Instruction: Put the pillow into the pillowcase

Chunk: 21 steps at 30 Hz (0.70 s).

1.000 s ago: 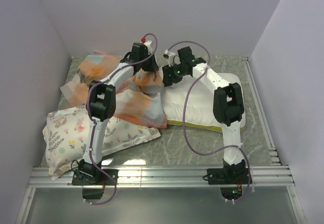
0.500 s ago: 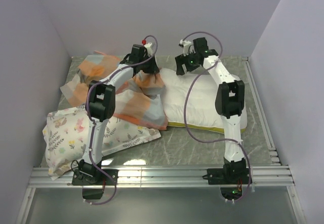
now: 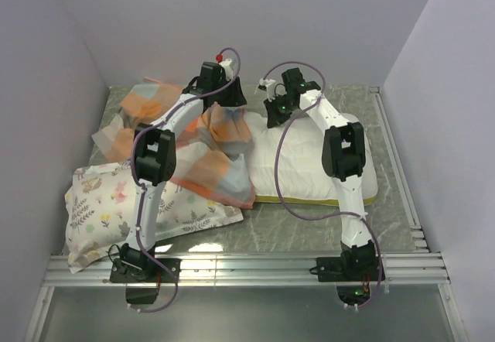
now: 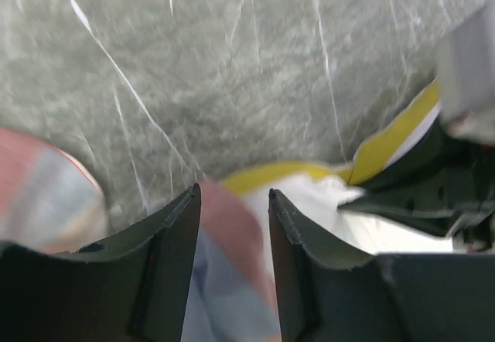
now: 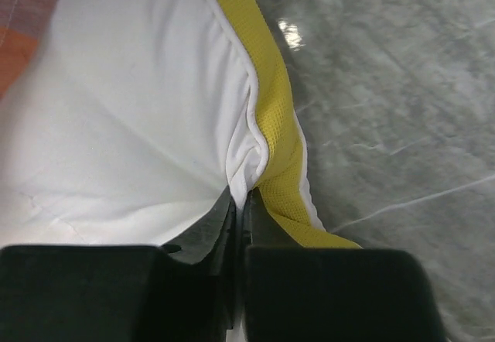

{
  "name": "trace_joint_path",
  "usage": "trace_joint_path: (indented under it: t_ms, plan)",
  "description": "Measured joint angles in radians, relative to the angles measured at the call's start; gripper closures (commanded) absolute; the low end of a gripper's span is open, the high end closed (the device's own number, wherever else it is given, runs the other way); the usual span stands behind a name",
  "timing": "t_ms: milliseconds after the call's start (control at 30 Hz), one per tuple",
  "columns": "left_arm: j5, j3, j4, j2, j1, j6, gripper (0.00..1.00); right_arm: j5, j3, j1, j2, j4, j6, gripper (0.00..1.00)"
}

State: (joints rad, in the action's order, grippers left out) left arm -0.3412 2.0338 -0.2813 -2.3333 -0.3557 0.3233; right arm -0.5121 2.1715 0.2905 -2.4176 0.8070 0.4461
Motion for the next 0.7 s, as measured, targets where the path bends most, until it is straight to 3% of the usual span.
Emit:
trace_joint_path:
  t_ms: [200,433,533,700]
  plan:
    - [0.026,0.106,-0.058,-0.019,0.000,-0.015,0.56,-0.029,-0.007,0.013,0.008,0.003,-0.018,1.00]
    - [0.026,0.050,-0.121,-0.014,0.000,-0.050,0.48,-0.032,-0.029,0.014,0.020,-0.011,-0.041,1.00]
    - [0.041,0.026,-0.183,-0.014,-0.002,-0.067,0.51,-0.032,-0.039,0.014,0.031,-0.015,-0.049,1.00]
    - [0.059,0.016,-0.218,-0.011,-0.006,-0.083,0.69,-0.047,-0.039,0.014,0.043,-0.013,-0.071,1.00]
